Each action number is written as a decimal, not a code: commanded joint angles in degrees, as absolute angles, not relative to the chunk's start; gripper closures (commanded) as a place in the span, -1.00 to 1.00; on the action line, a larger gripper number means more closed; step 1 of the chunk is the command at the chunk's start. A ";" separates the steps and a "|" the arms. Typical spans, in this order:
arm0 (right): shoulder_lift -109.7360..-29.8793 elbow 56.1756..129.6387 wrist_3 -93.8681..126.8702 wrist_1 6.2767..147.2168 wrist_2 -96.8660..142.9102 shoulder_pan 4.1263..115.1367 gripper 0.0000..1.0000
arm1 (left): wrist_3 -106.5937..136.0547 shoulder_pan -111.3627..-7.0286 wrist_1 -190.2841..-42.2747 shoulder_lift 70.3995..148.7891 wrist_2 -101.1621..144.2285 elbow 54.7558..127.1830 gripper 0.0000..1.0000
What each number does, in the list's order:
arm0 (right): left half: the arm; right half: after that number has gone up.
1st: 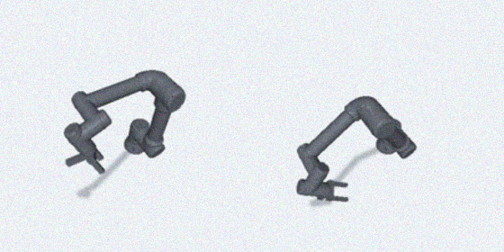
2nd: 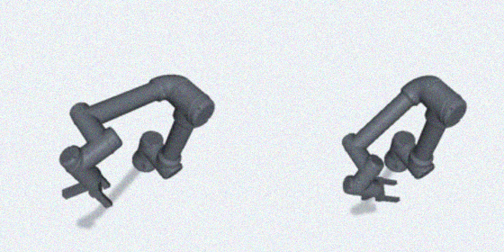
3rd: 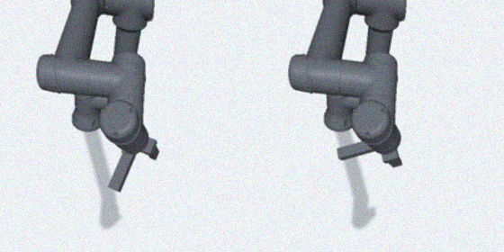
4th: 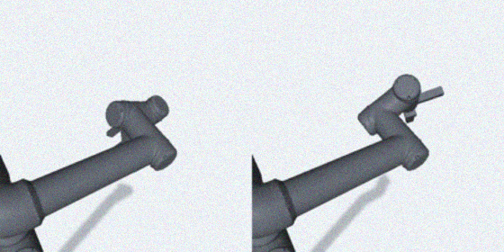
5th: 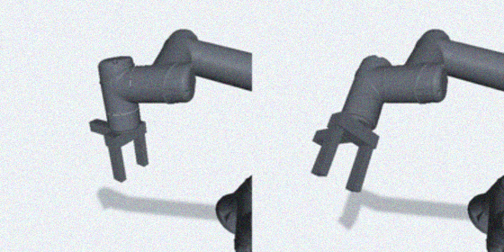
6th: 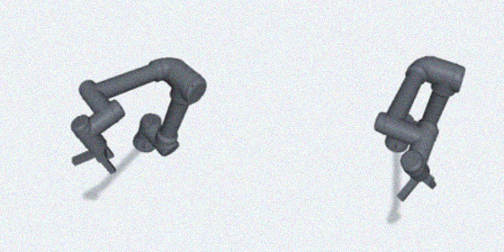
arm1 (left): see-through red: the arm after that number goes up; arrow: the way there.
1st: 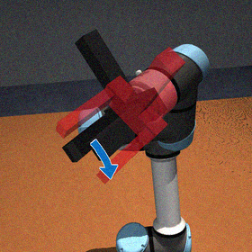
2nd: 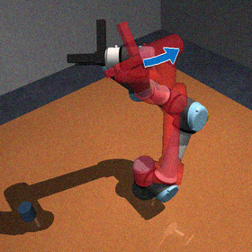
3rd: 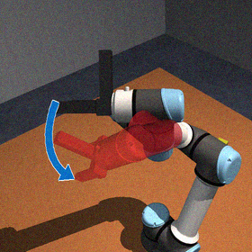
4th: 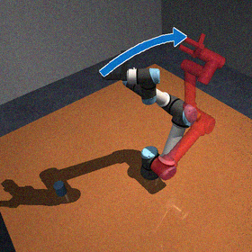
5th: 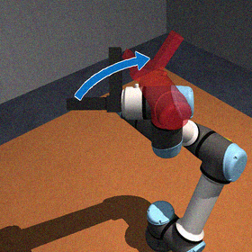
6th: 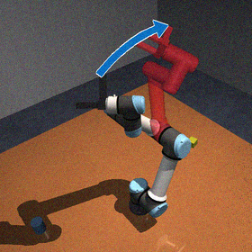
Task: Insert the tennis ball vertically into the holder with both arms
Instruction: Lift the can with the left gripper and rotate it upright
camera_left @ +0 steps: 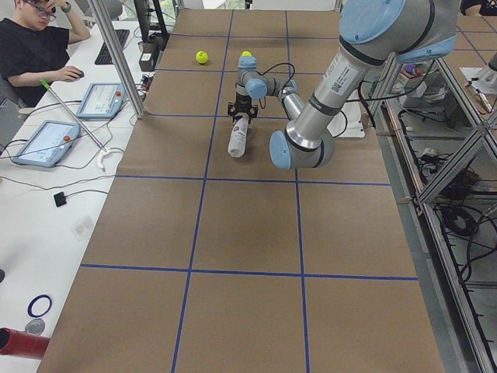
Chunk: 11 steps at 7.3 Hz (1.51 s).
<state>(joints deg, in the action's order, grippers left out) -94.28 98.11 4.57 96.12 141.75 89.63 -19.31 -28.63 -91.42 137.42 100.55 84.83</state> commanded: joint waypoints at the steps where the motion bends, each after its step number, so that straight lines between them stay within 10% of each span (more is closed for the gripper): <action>1: -94.48 98.87 4.57 96.15 141.77 89.65 -0.99 | -15.24 -29.96 -91.75 137.55 100.20 94.34 0.51; 11: -94.48 100.99 4.83 96.15 141.77 89.65 -0.99 | 31.29 -30.32 -176.22 131.96 81.92 77.71 0.44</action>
